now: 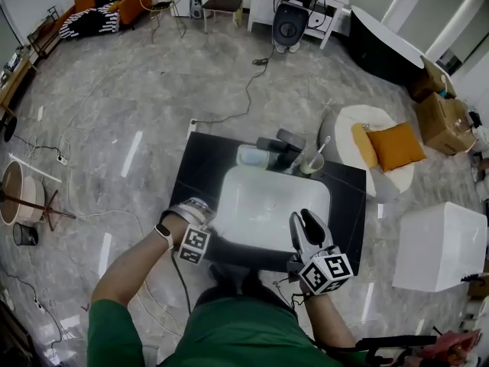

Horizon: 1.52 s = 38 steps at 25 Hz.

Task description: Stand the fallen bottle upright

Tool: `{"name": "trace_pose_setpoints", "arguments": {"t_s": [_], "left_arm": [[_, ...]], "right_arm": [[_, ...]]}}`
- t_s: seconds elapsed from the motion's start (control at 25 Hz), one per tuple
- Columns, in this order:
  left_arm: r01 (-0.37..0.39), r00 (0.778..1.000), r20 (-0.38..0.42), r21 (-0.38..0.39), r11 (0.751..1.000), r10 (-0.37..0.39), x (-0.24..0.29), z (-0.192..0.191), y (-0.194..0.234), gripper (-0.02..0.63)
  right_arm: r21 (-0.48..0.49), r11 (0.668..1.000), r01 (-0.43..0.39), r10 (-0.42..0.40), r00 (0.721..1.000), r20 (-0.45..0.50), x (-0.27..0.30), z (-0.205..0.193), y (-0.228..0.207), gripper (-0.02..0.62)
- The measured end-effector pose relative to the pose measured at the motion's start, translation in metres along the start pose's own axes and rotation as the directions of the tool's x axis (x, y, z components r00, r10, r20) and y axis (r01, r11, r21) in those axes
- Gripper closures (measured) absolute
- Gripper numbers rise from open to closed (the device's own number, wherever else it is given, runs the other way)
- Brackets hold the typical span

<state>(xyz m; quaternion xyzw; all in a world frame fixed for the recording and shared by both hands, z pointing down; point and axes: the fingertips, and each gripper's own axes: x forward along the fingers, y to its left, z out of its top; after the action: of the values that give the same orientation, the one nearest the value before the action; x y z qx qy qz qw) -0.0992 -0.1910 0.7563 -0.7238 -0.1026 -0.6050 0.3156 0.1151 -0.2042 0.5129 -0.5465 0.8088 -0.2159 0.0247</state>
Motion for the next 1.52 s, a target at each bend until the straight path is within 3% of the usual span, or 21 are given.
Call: {"name": "trace_pose_setpoints", "arguments": {"t_s": [0.16, 0.32, 0.44, 0.6, 0.88, 1.08, 1.16, 1.32, 1.52], "left_arm": [[-0.041, 0.998, 0.034, -0.136, 0.99, 0.046, -0.011, -0.007, 0.014, 0.405], [-0.074, 0.994, 0.064, -0.259, 0.963, 0.093, -0.019, -0.015, 0.025, 0.407], [-0.088, 0.987, 0.094, -0.367, 0.926, 0.131, -0.024, -0.022, 0.034, 0.407], [-0.107, 0.972, 0.127, -0.505, 0.856, 0.196, -0.034, -0.03, 0.05, 0.408], [-0.117, 0.932, 0.16, -0.715, 0.689, 0.325, -0.044, -0.053, 0.079, 0.41], [-0.1, 0.883, 0.165, -0.848, 0.52, 0.439, -0.051, -0.071, 0.104, 0.41], [-0.094, 0.867, 0.155, -0.882, 0.461, 0.474, -0.051, -0.077, 0.112, 0.41], [-0.087, 0.838, 0.134, -0.924, 0.372, 0.529, -0.056, -0.094, 0.123, 0.41], [-0.088, 0.791, 0.081, -0.966, 0.243, 0.606, -0.066, -0.116, 0.143, 0.41]], "right_arm": [[0.001, 1.0, -0.007, 0.007, 1.0, -0.008, 0.003, 0.0, 0.004, 0.486], [-0.003, 1.0, -0.012, 0.012, 1.0, -0.015, 0.006, -0.001, 0.007, 0.486], [-0.003, 1.0, -0.016, 0.016, 1.0, -0.02, 0.009, -0.001, 0.009, 0.486], [0.0, 1.0, -0.024, 0.024, 0.999, -0.024, 0.011, -0.001, 0.012, 0.486], [-0.008, 1.0, -0.029, 0.028, 0.999, -0.039, 0.019, 0.0, 0.018, 0.486], [-0.004, 0.999, -0.037, 0.036, 0.998, -0.047, 0.024, -0.003, 0.018, 0.486], [-0.003, 0.999, -0.038, 0.038, 0.998, -0.054, 0.026, -0.005, 0.018, 0.486], [-0.002, 0.999, -0.039, 0.039, 0.997, -0.063, 0.032, -0.006, 0.02, 0.486], [0.006, 0.999, -0.039, 0.039, 0.997, -0.073, 0.035, -0.011, 0.017, 0.486]]}}
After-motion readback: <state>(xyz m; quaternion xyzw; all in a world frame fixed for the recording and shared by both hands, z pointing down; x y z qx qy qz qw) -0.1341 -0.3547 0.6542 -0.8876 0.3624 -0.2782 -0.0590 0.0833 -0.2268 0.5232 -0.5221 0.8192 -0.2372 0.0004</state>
